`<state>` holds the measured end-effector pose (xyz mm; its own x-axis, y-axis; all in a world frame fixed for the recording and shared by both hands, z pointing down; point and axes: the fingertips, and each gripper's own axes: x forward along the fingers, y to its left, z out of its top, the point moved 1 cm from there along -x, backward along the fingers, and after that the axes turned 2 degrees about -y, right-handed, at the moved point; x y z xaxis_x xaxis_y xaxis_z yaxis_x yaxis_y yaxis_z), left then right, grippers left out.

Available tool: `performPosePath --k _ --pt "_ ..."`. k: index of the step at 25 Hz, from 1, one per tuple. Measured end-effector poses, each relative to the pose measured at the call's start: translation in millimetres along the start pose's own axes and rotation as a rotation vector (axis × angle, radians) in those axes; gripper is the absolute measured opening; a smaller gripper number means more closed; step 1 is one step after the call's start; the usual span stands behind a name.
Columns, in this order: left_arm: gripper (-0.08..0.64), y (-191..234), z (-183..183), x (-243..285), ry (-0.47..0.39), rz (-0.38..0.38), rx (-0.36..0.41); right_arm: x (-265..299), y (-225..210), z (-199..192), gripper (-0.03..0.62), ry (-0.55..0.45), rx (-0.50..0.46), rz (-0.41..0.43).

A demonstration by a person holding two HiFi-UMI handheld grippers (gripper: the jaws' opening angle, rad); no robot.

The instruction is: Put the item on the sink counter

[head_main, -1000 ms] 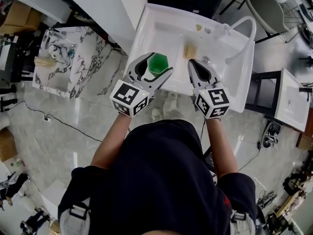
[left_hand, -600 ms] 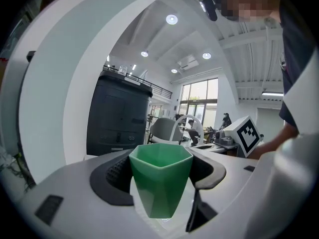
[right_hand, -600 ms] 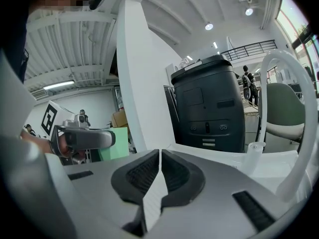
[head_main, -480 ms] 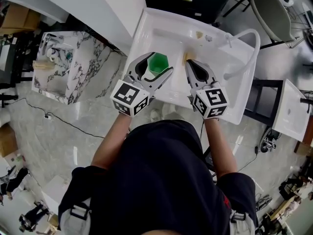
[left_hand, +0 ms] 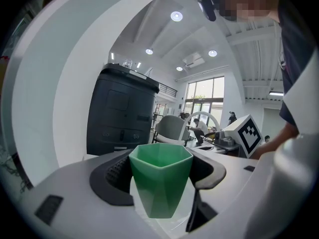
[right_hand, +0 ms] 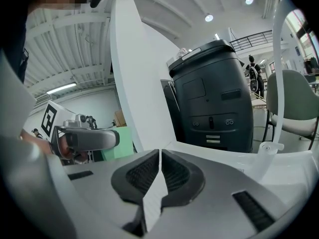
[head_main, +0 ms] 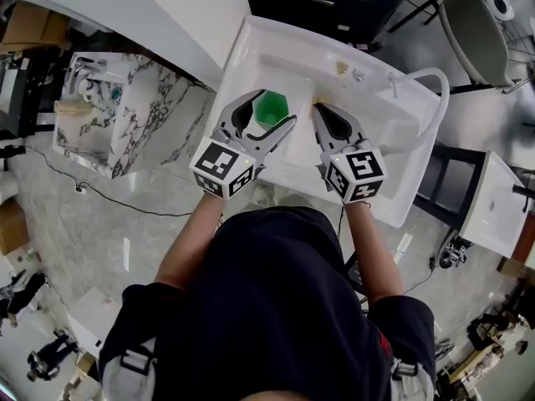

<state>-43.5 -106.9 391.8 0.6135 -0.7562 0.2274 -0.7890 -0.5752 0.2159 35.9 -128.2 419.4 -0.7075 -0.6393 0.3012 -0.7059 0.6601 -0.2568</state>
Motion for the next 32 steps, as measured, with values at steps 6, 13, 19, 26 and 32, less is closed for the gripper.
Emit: performPosePath --k 6,13,19,26,32 --pt "0.318 5 -3 16 0.023 0.043 0.006 10 -8 -3 0.04 0.017 0.005 0.039" --pt "0.318 6 -9 23 0.034 0.089 0.001 14 -15 -5 0.04 0.033 -0.005 0.064" --pt "0.318 12 -14 27 0.049 0.106 -0.017 17 -20 -9 0.04 0.054 0.002 0.066" --pt "0.318 22 -11 33 0.057 0.073 -0.025 23 -26 -10 0.04 0.067 0.012 0.038" --pt "0.318 40 -16 53 0.077 0.024 -0.025 31 -36 -12 0.04 0.077 0.039 -0.012"
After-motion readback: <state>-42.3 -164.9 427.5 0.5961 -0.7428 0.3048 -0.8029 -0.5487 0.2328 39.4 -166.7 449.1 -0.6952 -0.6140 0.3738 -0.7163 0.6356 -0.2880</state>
